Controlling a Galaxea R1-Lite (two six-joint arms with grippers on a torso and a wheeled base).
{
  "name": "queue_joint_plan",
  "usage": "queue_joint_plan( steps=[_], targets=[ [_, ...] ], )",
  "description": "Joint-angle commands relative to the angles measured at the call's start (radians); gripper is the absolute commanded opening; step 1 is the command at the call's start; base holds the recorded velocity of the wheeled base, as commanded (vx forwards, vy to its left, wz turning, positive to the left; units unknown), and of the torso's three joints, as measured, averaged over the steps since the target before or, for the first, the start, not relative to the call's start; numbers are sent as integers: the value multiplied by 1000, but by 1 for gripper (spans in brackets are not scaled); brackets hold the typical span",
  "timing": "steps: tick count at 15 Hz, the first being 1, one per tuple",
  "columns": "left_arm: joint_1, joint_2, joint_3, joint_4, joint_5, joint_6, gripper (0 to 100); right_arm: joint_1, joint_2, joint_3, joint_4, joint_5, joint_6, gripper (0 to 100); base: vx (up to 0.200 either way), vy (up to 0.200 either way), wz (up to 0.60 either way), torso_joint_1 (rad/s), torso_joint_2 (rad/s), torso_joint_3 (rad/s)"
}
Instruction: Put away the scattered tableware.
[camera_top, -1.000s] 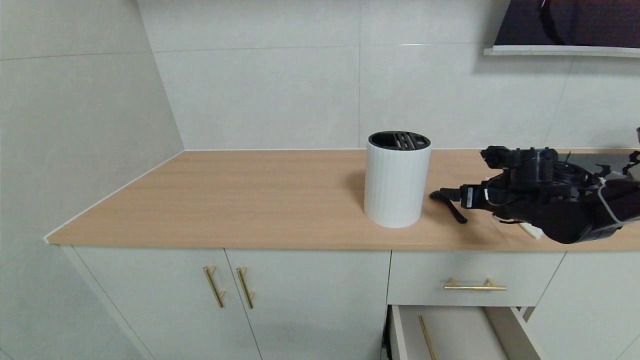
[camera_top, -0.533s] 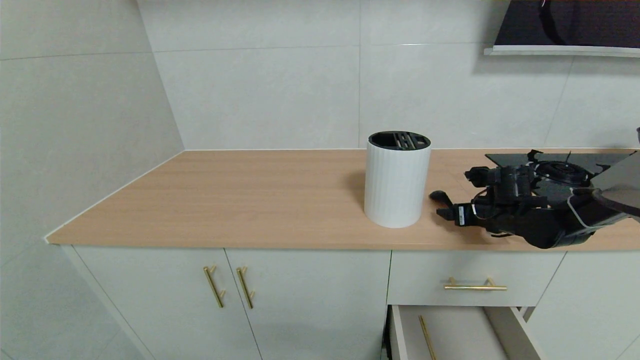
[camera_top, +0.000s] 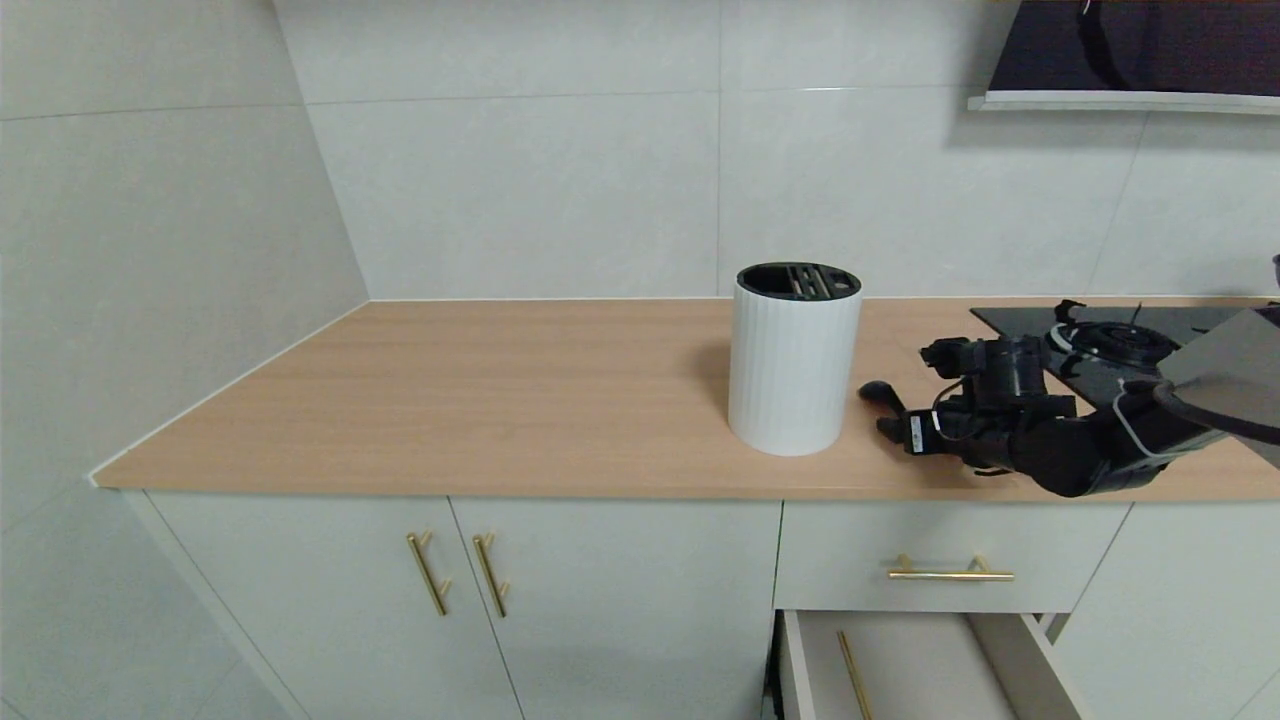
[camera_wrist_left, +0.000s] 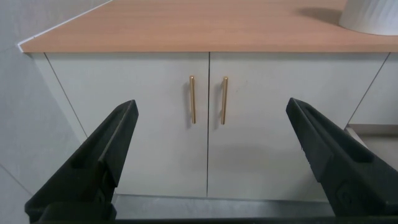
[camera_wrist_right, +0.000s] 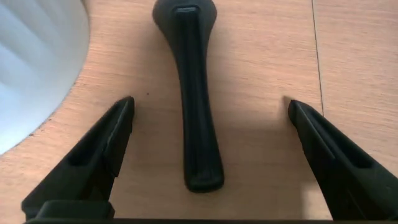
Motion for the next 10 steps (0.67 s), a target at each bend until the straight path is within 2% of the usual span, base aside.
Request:
queue_joint_plan(
  steps=[1,10],
  targets=[
    [0,0,0,0,0,0,100,3,4,1,2,0,-1,0,0,0,0,0,0,0],
    [0,0,0,0,0,0,100,6,-53,39,2,-8,2,0,0,0,0,0,0,0]
  ],
)
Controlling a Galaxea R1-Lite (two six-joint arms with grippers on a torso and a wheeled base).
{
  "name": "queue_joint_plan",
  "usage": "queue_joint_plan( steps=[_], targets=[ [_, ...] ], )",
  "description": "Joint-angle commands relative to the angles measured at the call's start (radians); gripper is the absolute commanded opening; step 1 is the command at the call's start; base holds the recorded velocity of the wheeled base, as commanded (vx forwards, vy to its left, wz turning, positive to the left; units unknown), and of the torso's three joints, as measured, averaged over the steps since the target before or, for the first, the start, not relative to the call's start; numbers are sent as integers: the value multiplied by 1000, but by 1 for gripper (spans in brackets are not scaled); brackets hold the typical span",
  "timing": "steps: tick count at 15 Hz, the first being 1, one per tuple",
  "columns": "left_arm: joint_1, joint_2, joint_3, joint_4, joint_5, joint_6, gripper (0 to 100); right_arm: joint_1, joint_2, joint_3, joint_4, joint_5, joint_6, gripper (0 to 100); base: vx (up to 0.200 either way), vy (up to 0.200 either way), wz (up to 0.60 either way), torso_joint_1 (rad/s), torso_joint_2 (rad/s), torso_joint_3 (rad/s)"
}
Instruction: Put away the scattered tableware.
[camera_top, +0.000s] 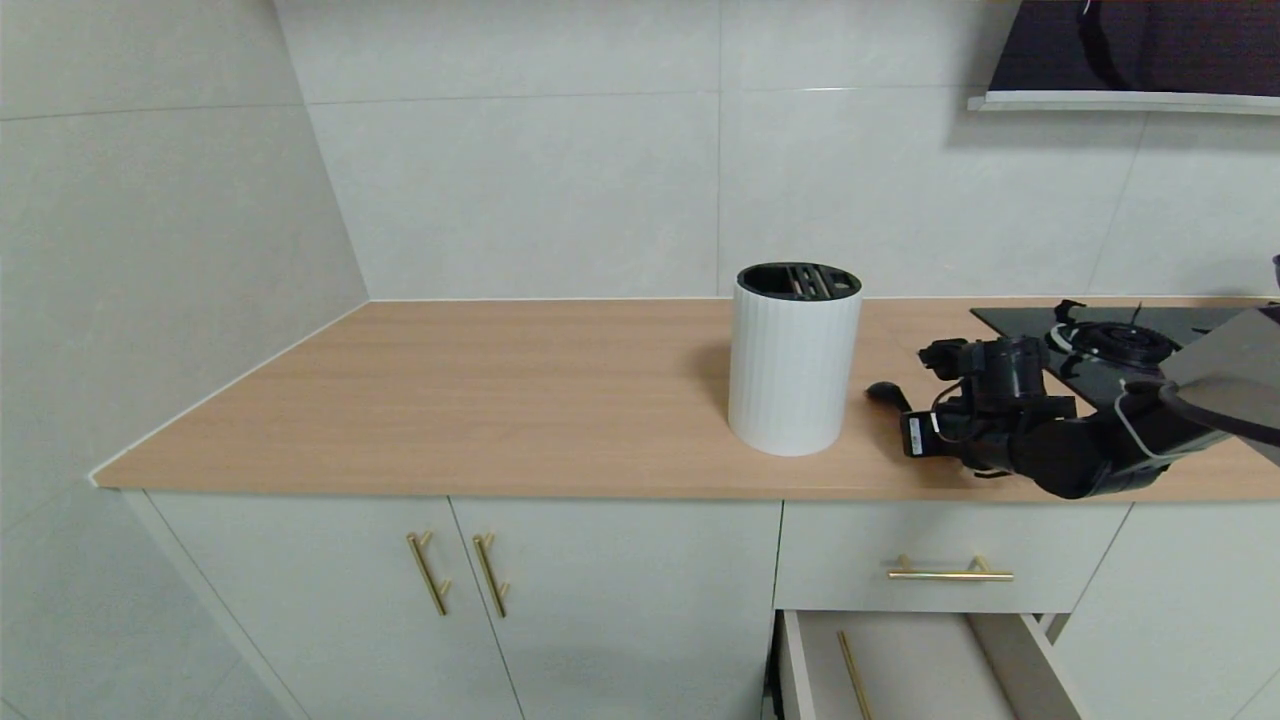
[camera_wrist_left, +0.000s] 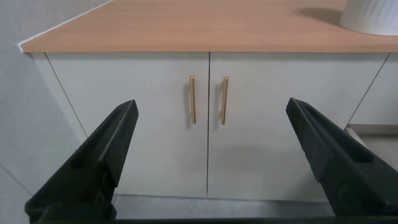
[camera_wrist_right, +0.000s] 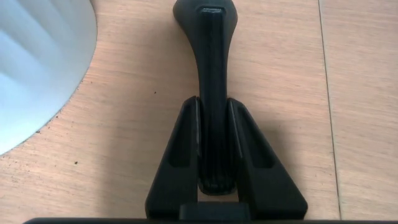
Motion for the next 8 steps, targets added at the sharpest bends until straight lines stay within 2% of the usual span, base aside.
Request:
queue_joint_plan(
  steps=[1,5,8],
  targets=[
    [0,0,0,0,1,0,100,1,-61,45,-2,-7,6,0,0,0,0,0,0,0],
    [0,0,0,0,1,0,100,15,-392,363,1,-16,43,0,0,0,0,0,0,0],
    [0,0,0,0,1,0,100,35,-616,499,125,-16,105,0,0,0,0,0,0,0]
  ],
)
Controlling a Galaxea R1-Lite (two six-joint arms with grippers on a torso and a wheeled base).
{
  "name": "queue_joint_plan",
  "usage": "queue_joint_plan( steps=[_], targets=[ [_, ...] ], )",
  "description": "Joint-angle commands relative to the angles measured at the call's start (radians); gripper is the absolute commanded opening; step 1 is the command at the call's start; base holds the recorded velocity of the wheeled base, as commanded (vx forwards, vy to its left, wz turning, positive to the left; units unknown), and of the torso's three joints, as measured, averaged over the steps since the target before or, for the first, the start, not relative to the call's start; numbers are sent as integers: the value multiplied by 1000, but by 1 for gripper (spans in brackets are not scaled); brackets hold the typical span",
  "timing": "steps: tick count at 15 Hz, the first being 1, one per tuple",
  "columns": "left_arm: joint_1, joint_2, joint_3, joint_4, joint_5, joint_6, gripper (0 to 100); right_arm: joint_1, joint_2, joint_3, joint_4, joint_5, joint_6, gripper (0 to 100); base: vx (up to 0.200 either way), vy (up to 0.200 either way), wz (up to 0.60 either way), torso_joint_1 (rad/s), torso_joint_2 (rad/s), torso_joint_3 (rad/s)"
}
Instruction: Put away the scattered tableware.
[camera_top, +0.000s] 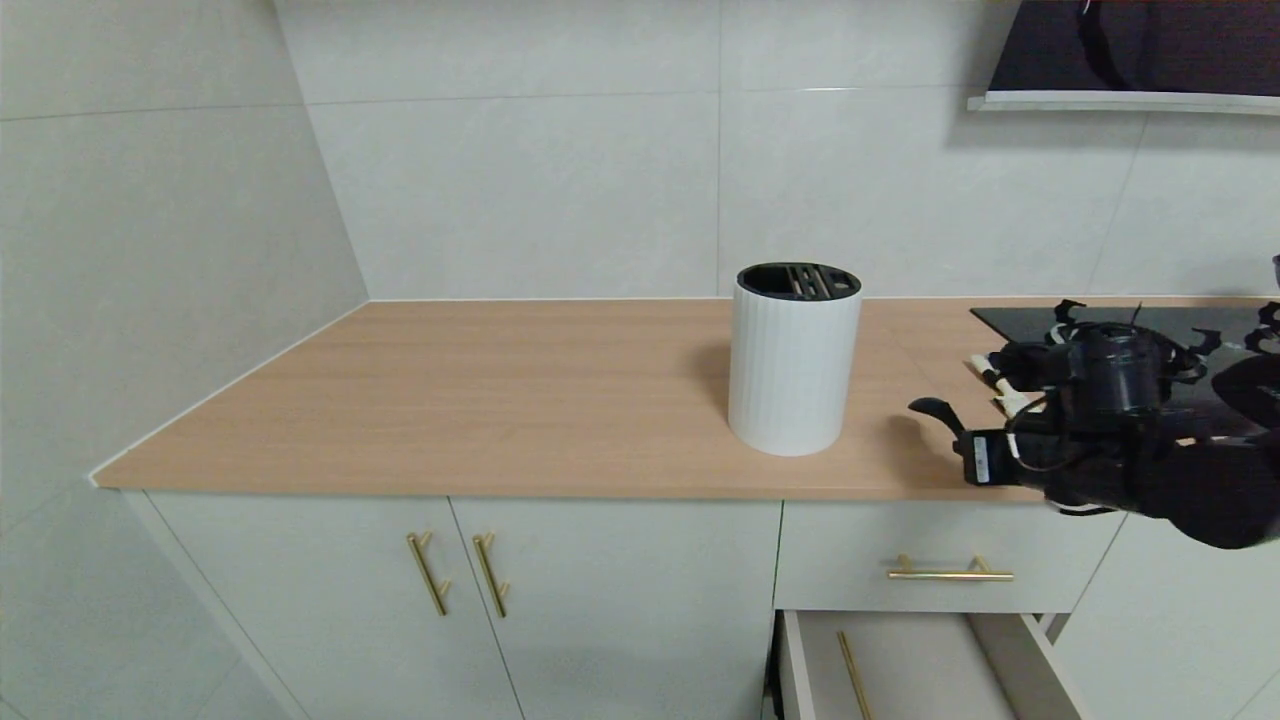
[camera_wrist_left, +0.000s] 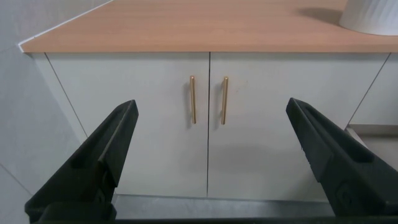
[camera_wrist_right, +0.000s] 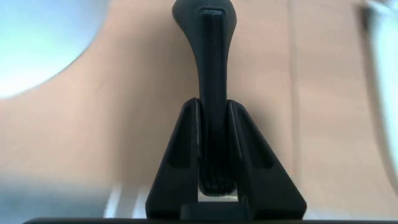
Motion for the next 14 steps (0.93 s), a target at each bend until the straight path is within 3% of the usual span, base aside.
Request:
queue_joint_plan(
  steps=[1,4,14],
  targets=[
    [1,0,0,0,1,0,100,17,-306,159,133,0,51,0,0,0,0,0,0,0],
    [1,0,0,0,1,0,100,17,-401,212,283,63,62,0,0,0,0,0,0,0],
    [1,0,0,0,1,0,100,15,-381,231,286,77,54,0,0,0,0,0,0,0]
  ],
)
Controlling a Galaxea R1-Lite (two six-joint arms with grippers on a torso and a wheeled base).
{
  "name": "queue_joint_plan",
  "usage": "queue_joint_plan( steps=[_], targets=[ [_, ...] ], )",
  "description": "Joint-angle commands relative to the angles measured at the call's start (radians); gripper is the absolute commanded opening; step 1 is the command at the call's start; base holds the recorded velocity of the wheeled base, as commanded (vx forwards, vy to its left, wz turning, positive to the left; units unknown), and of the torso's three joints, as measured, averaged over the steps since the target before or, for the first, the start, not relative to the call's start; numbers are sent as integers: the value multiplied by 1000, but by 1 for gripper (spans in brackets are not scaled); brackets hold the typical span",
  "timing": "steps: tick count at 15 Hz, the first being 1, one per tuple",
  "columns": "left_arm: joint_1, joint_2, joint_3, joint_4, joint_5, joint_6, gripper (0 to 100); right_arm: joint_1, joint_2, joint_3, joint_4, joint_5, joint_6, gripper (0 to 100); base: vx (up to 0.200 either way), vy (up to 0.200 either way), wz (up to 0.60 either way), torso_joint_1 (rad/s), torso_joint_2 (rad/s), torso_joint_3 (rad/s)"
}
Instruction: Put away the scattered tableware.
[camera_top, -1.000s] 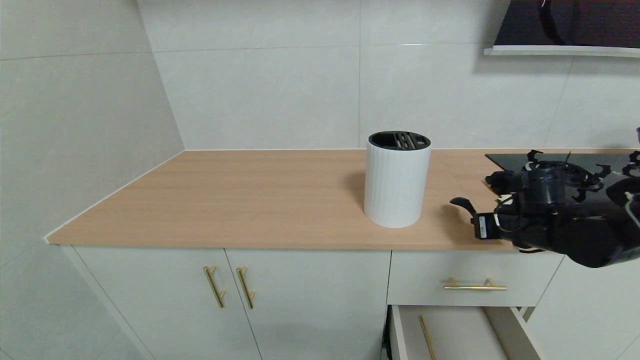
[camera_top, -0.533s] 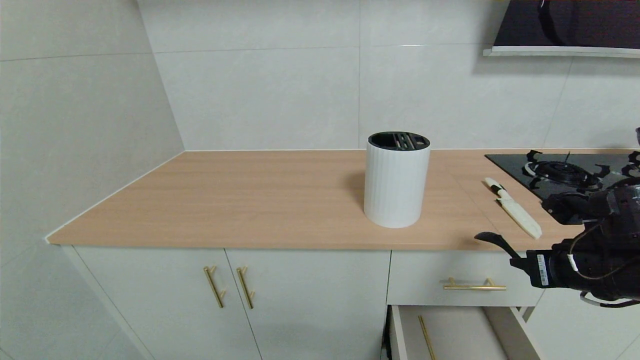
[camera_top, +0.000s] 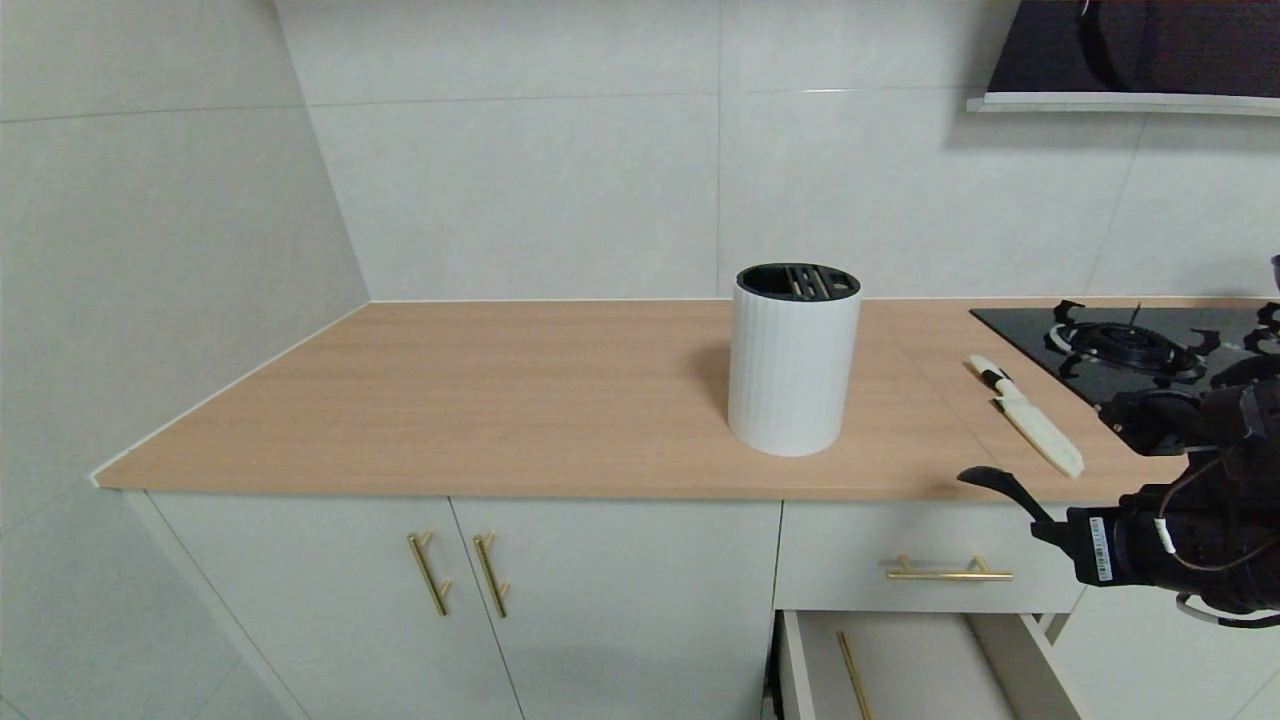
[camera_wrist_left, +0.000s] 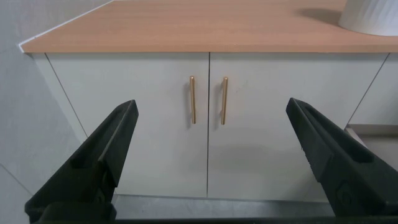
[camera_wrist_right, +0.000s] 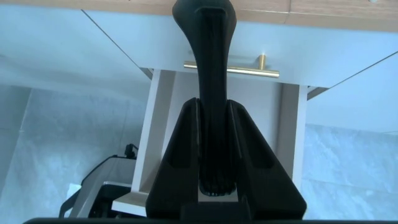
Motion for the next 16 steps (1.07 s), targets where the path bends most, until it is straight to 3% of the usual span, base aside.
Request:
queue_joint_plan(
  steps=[1,9,16],
  targets=[
    [0,0,0,0,0,0,100,-1,2,-1,-1,0,0,0,0,0,0,0,0,0],
    [0,0,0,0,0,0,100,-1,69,9,-5,-6,-25,0,0,0,0,-10,21,16],
    [0,0,0,0,0,0,100,-1,86,20,-7,-6,-37,0,0,0,0,-183,449,257]
  ],
)
